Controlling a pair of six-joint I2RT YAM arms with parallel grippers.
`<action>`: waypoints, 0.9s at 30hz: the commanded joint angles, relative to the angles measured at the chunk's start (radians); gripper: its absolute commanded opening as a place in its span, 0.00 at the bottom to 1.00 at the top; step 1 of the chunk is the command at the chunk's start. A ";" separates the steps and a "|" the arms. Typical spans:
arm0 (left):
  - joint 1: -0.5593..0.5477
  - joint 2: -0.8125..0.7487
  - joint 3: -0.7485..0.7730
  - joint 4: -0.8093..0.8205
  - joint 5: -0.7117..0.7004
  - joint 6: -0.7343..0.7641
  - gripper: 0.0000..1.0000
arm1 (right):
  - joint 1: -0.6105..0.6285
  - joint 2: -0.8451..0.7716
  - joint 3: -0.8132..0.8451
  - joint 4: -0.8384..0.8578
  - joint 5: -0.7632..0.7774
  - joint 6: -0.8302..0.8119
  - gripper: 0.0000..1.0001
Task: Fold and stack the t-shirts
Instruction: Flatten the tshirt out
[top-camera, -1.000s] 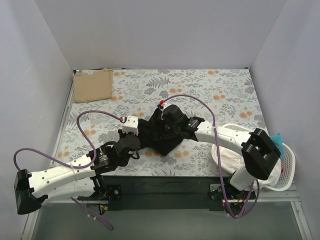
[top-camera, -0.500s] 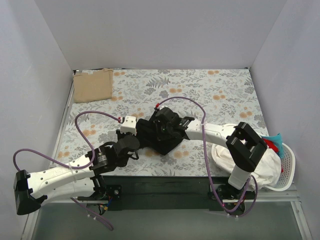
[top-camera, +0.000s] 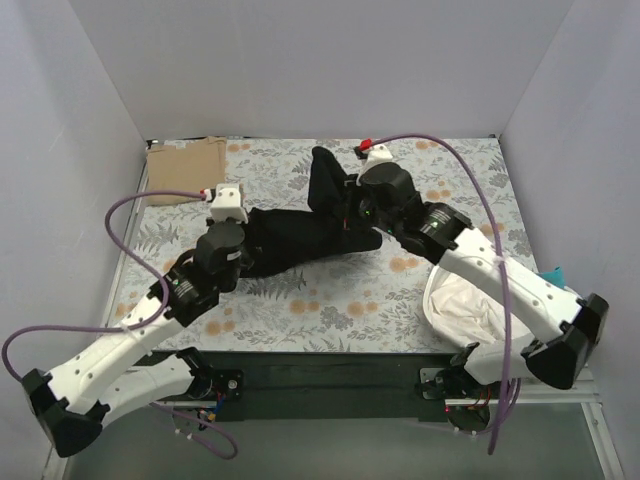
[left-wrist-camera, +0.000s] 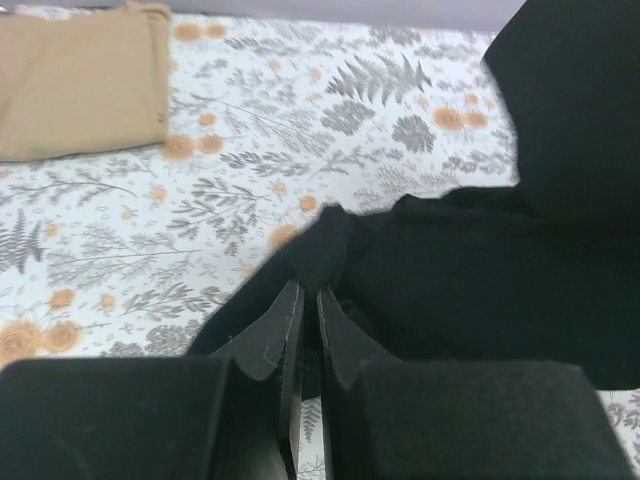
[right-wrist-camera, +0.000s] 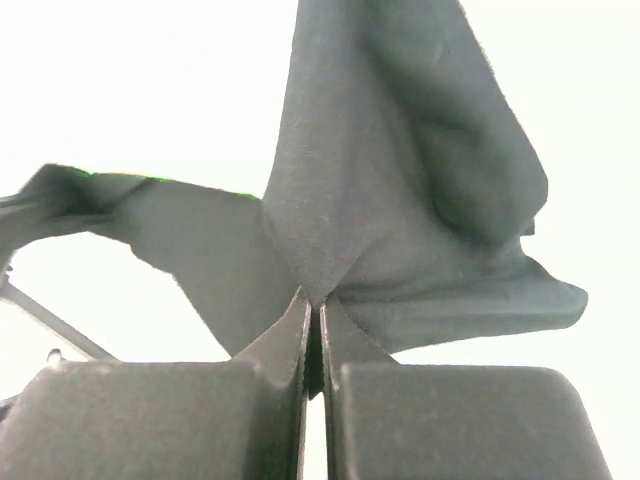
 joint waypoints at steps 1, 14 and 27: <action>0.070 0.125 0.046 0.008 0.149 0.041 0.00 | 0.006 -0.102 -0.019 -0.051 0.041 0.023 0.01; 0.315 0.001 -0.145 0.006 0.265 0.024 0.00 | 0.032 -0.447 -0.565 -0.040 0.044 0.212 0.01; 0.318 -0.058 -0.200 0.038 0.331 -0.002 0.00 | 0.030 -0.486 -0.426 -0.126 0.182 0.103 0.79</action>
